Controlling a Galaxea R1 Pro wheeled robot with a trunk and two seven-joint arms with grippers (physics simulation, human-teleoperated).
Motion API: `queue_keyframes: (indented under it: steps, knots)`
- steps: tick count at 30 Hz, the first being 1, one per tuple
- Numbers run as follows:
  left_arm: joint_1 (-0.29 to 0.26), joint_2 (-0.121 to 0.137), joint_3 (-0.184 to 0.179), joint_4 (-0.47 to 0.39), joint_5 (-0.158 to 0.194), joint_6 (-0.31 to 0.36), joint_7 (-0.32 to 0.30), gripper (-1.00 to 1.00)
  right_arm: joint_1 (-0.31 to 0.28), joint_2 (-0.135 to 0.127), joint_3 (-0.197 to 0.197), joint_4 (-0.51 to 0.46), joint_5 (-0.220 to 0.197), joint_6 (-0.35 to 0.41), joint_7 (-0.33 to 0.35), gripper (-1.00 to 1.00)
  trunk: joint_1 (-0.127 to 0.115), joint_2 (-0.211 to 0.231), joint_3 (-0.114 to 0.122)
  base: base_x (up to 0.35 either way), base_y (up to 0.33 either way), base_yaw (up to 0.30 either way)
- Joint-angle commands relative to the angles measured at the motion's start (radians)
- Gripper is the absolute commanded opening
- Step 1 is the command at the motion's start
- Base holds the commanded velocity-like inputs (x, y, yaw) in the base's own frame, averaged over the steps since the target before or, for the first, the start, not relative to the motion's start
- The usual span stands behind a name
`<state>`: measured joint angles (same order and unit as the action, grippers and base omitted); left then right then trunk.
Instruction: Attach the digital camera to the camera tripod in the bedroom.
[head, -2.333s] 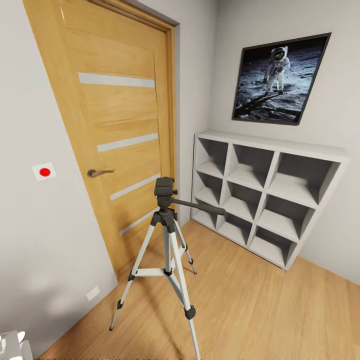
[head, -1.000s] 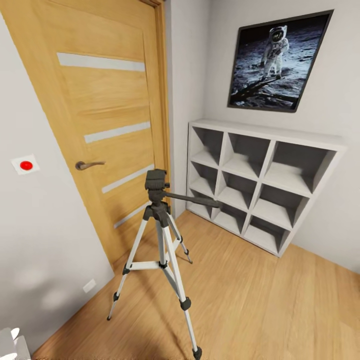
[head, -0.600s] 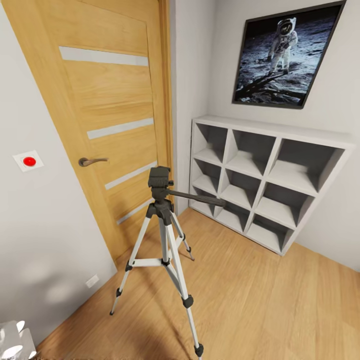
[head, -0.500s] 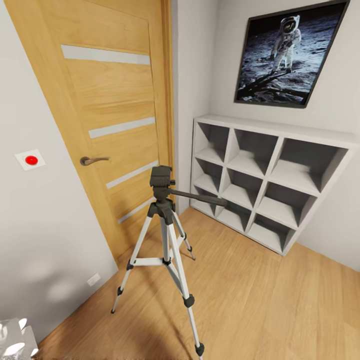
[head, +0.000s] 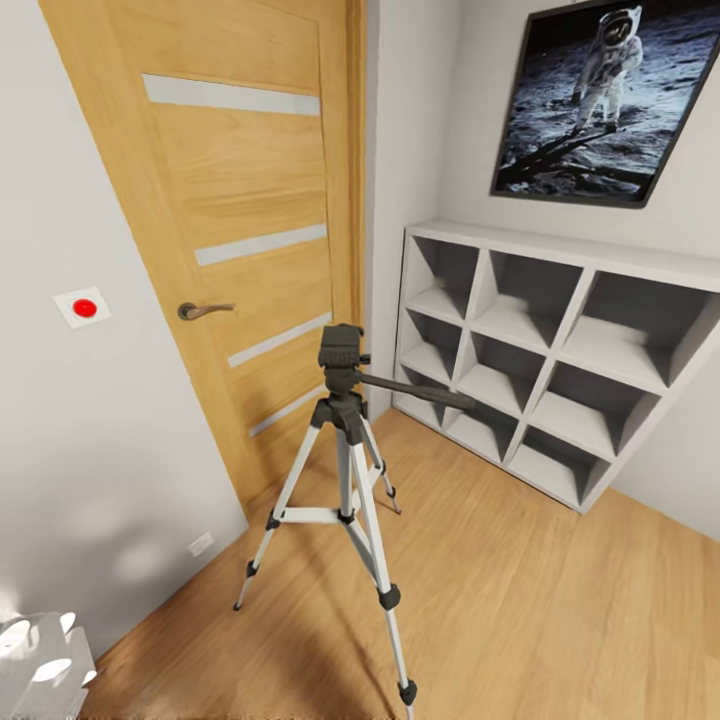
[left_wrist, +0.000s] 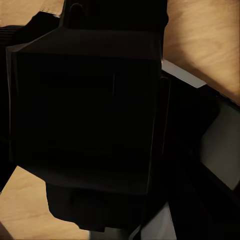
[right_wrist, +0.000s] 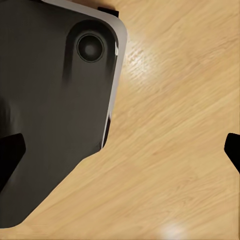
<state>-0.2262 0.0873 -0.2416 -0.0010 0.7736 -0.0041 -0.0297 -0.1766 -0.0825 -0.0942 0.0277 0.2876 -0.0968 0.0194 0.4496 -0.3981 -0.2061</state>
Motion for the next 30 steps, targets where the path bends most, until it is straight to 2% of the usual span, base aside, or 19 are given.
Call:
queue_keyframes:
  steps: [1, 13, 30]
  knots:
    - [-0.001, 0.000, -0.008, 0.001, 0.009, -0.001, -0.004, -1.00, -0.001, 0.000, -0.009, 0.003, 0.008, -0.006, 0.002, 1.00, 0.000, -0.002, -0.003, 0.000, 0.000, 0.117]
    - [-0.001, 0.000, -0.008, 0.001, 0.009, -0.001, -0.004, -1.00, -0.001, -0.001, -0.009, 0.003, 0.007, -0.004, 0.002, 1.00, 0.000, -0.002, -0.022, 0.000, 0.000, 0.110]
    - [-0.001, 0.000, -0.008, 0.001, 0.009, -0.001, -0.004, -1.00, -0.001, 0.001, -0.007, 0.002, 0.012, -0.004, 0.003, 1.00, 0.000, -0.002, -0.024, 0.000, 0.000, 0.008]
